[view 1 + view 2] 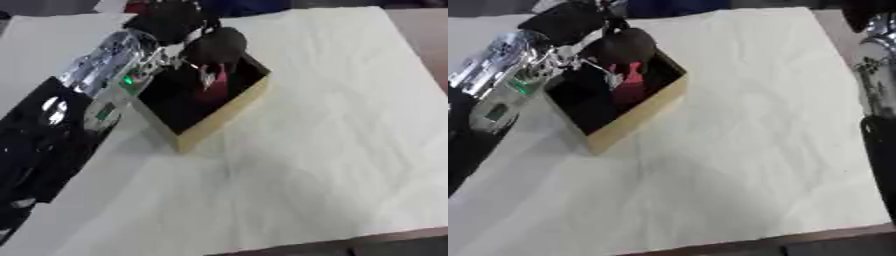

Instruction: Pick up objects on the table and place them in the box.

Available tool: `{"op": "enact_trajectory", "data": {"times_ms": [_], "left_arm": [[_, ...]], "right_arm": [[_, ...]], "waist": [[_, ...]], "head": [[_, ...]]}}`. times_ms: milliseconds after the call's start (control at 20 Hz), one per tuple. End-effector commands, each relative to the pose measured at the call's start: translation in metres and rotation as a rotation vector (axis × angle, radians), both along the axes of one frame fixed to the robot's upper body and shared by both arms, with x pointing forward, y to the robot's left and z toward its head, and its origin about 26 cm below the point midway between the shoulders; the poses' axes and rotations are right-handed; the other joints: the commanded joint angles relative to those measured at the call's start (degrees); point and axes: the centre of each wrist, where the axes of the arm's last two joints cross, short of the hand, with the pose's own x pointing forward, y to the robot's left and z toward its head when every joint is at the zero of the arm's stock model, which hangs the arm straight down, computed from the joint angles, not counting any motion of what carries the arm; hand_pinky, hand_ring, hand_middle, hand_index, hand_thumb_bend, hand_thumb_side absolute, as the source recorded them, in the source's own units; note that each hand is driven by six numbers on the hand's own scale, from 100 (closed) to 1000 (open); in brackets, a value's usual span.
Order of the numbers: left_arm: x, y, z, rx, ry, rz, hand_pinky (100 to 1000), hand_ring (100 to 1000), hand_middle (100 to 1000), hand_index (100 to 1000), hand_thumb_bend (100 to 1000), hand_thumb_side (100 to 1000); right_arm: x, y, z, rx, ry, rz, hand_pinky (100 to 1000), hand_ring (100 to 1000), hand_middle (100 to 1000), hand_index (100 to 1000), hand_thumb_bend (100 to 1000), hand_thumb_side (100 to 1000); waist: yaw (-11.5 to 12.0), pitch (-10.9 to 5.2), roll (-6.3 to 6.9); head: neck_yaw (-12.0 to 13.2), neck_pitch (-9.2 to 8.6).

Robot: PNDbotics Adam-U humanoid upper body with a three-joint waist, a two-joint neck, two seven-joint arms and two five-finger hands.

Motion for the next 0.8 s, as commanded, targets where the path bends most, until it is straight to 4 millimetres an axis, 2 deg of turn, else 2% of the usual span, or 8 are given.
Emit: {"op": "enact_trajectory", "data": {"times_ms": [50,200,250,300,350,450,700,800], "left_arm": [[-0.0017,-0.0003,0.0066,0.040,-0.027,0.000,541,694,567,726,100,286],[-0.0025,-0.0010,0.0041,0.075,-0.010,0.005,572,727,598,753,100,332],[-0.0031,-0.0015,0.0035,0.084,-0.002,0.005,605,760,639,787,196,401],[-0.0040,-0.0021,0.0031,0.093,0.005,0.003,615,768,650,795,236,430],[-0.0048,-0.0025,0.0030,0.102,0.010,0.003,648,799,691,818,383,529],[-0.0059,-0.0021,0.0036,0.116,0.010,0.013,685,835,737,847,534,623],[-0.0074,0.0011,0.0073,0.123,-0.023,0.061,716,882,789,891,620,662],[-0.0088,0.0021,0.0096,0.111,-0.035,0.071,707,880,788,893,616,670]], "right_arm": [[-0.0037,-0.0029,0.0083,0.002,-0.030,-0.008,935,857,668,928,100,1000],[-0.0037,-0.0033,0.0082,0.002,-0.030,-0.011,935,857,667,929,100,1000],[-0.0037,-0.0033,0.0081,0.002,-0.030,-0.011,935,856,667,929,100,1000],[-0.0037,-0.0033,0.0081,0.002,-0.029,-0.012,935,856,667,929,100,1000],[-0.0037,-0.0033,0.0081,0.001,-0.029,-0.012,935,856,666,929,100,1000],[-0.0038,-0.0034,0.0082,0.001,-0.030,-0.013,935,856,666,929,100,1000],[-0.0037,-0.0038,0.0075,0.001,-0.027,-0.016,936,856,665,929,100,1000],[-0.0037,-0.0038,0.0074,0.001,-0.026,-0.016,935,856,665,929,100,1000]], "waist": [[0.0,-1.02,-0.23],[0.1,-0.94,-0.32],[0.1,-0.91,-0.34],[0.1,-0.88,-0.37],[0.1,-0.85,-0.40],[0.1,-0.82,-0.47],[0.3,-0.88,-0.63],[0.3,-0.93,-0.71]], "head": [[-0.3,-0.24],[-0.4,-0.37],[-0.4,-0.39],[-0.4,-0.37],[-0.4,-0.35],[-0.5,-0.33],[-0.7,-0.04],[-0.8,0.00]]}}
